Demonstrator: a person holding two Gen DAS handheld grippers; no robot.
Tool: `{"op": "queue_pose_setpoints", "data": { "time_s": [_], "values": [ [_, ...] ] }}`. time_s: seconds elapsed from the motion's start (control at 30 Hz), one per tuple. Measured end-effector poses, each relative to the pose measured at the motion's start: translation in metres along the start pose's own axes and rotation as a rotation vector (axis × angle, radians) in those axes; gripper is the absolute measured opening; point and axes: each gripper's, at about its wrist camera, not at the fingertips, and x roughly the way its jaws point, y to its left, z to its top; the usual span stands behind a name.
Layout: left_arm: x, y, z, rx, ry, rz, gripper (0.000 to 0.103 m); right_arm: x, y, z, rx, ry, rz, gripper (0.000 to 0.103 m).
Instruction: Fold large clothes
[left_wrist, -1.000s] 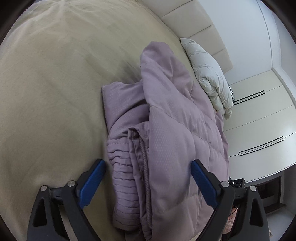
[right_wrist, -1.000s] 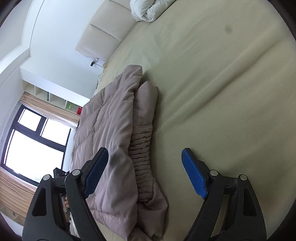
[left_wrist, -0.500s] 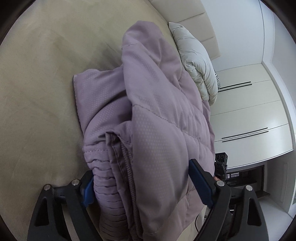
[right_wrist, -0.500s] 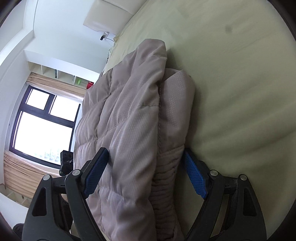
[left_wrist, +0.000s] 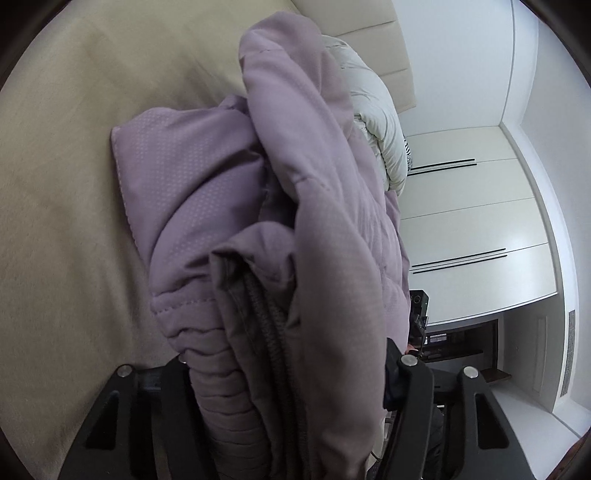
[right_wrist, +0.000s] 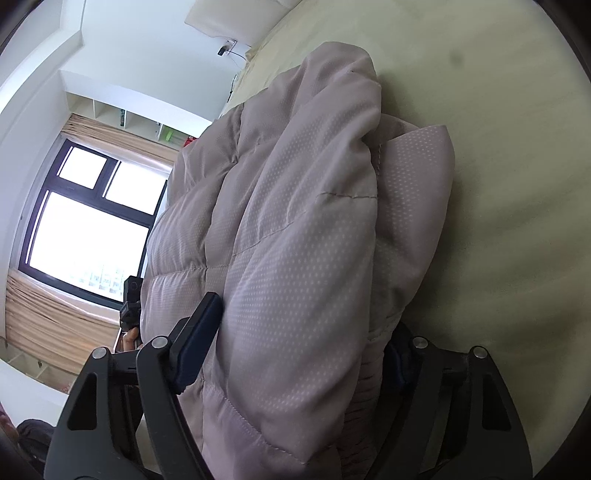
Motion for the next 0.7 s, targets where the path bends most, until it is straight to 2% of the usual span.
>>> {"op": "queue_pose_setpoints", "data": {
  "time_s": [0.1, 0.17, 0.2, 0.27, 0.37, 0.5, 0.7],
  "values": [
    [0.001, -0.004, 0.000, -0.003, -0.015, 0.019, 0.063, 0.002, 0.002, -0.002, -0.009, 0.003, -0.020, 0.073],
    [-0.004, -0.008, -0.005, 0.019, -0.036, 0.019, 0.050, -0.001, 0.009, -0.005, -0.030, -0.010, -0.045, 0.062],
    [-0.005, -0.012, -0.009, 0.022, -0.049, 0.012, 0.048, -0.003, 0.015, -0.007, -0.048, -0.019, -0.064, 0.058],
    [-0.011, -0.016, -0.018, 0.025, -0.075, 0.004, 0.043, -0.010, 0.033, -0.011, -0.092, -0.039, -0.109, 0.042],
    [-0.023, -0.028, -0.036, 0.041, -0.101, -0.002, 0.041, -0.023, 0.061, -0.020, -0.152, -0.061, -0.158, 0.033],
    [-0.048, -0.046, -0.065, 0.062, -0.138, -0.021, 0.041, -0.036, 0.100, -0.038, -0.210, -0.080, -0.199, 0.029],
    [-0.100, -0.079, -0.122, 0.108, -0.182, -0.049, 0.040, -0.062, 0.164, -0.088, -0.265, -0.126, -0.167, 0.028]
  ]
}}
